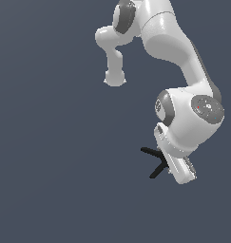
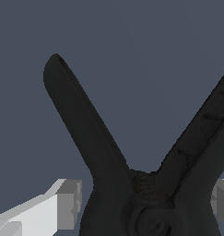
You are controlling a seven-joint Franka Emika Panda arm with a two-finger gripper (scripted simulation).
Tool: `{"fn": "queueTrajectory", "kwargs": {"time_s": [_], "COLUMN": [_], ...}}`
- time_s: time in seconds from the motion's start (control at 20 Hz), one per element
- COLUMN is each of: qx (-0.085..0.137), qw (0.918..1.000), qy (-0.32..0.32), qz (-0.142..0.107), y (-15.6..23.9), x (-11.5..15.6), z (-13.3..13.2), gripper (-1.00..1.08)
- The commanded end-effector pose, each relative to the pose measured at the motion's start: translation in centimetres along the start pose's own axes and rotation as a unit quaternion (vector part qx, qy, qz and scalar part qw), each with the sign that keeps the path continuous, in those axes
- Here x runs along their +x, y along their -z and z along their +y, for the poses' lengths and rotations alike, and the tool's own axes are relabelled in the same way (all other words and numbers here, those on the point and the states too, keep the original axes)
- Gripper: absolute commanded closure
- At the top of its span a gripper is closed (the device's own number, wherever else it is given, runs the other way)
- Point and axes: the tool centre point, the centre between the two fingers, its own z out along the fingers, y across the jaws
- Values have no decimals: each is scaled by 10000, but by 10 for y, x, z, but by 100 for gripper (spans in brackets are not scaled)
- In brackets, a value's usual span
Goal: Pick up the object and move it to a goal position.
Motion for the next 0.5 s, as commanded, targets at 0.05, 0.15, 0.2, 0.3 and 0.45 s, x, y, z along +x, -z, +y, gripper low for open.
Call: {"fn": "queueTrajectory", "kwargs": {"time_s": [0.05,0.15,0.2,0.3,0.45], "qx": [6,6,6,5,5], "qw": [10000,10000,10000,10000,10000], "qy": [-2,-2,-2,-2,-2], "qz": [-3,-3,-3,-5,-5], "y": [8,11,12,14,16], "x": [-5,-7,-8,-10,-11], "z": [-8,-11,-12,-14,-16], "gripper": [108,108,108,108,108]}}
